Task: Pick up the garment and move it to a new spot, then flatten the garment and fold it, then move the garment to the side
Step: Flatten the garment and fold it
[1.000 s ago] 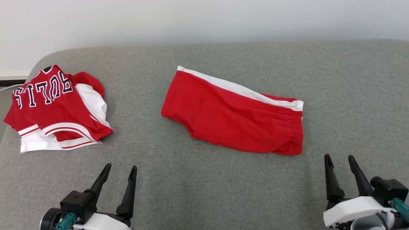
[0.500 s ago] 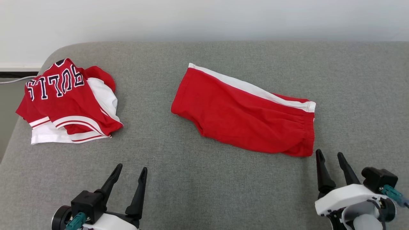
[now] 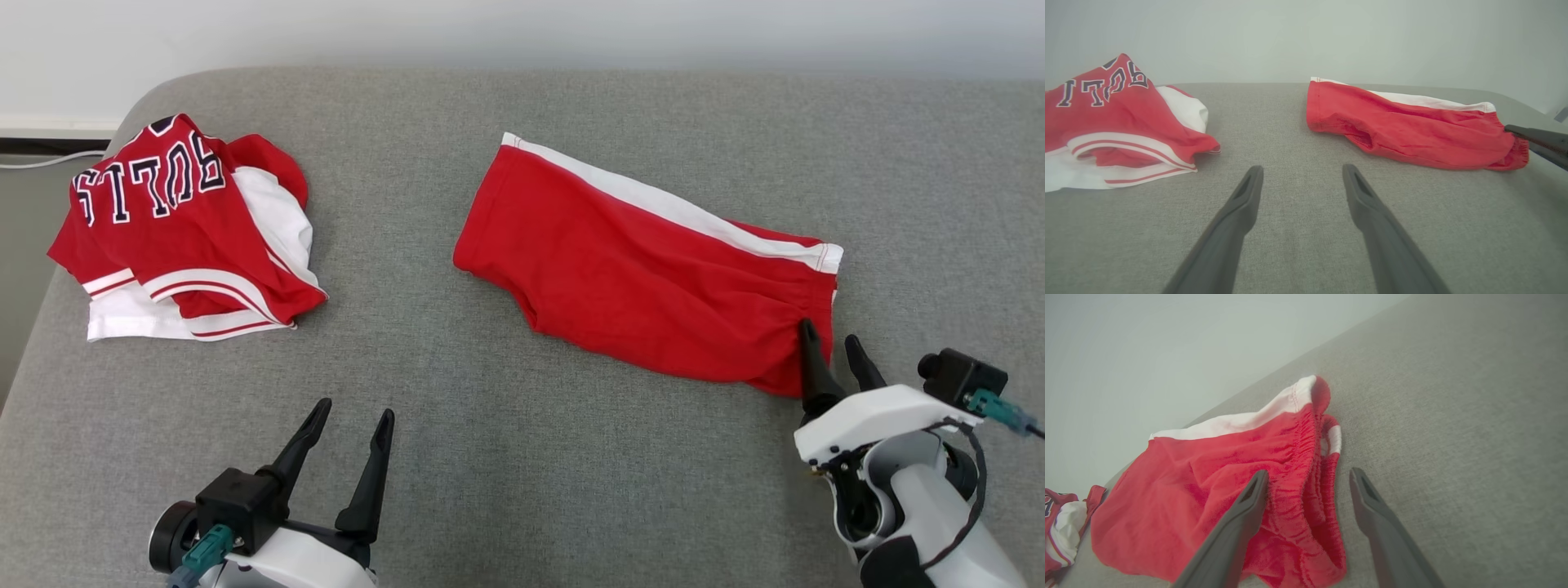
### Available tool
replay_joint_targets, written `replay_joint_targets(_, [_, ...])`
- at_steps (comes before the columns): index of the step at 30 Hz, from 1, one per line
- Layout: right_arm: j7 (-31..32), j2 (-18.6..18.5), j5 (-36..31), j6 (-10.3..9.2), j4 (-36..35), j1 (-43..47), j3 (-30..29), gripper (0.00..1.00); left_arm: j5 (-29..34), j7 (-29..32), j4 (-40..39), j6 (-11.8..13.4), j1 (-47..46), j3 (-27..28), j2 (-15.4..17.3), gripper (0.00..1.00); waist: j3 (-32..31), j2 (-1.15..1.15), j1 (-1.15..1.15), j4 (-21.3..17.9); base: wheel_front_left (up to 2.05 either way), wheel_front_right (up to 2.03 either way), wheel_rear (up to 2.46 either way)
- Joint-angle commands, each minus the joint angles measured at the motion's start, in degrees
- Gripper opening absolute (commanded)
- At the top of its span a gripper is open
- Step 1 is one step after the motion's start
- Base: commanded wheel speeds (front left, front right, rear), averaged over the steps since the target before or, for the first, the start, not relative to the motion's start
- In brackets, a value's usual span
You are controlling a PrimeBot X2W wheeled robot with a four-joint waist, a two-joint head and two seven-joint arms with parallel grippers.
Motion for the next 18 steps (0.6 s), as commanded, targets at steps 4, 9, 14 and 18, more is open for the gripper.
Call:
replay_joint_targets(4, [2.3, -0.4, 1.7, -0.01, 4.9, -5.3, 0.3, 1.00, 1.0, -0.6, -0.6, -1.1, -3.2, 2.7, 0.7, 1.00, 0.7, 0.00, 0.00, 0.4, 0.00, 0.00, 0.00])
replay_joint_targets(9, [6.8, -0.3, 3.1, -0.01, 10.4, -8.8, 0.0, 1.00, 1.4, -0.6, -0.3, -1.7, -3.6, 3.2, -0.2, 1.00, 1.4, 0.00, 0.00, 0.9, 0.00, 0.00, 0.00])
replay_joint_targets(14, [10.0, -0.1, 4.2, -0.01, 11.9, -10.9, 2.2, 1.00, 1.8, -0.6, 0.1, -2.4, -3.6, 4.0, -1.1, 1.00, 2.0, 0.00, 0.00, 0.8, 0.00, 0.00, 0.00])
replay_joint_targets(18, [11.2, -0.1, 4.6, -0.01, 12.5, -11.5, 4.3, 0.34, 2.2, -0.6, 0.5, -3.0, -3.7, 4.7, -1.5, 1.00, 2.2, 0.00, 0.00, 0.7, 0.00, 0.00, 0.00])
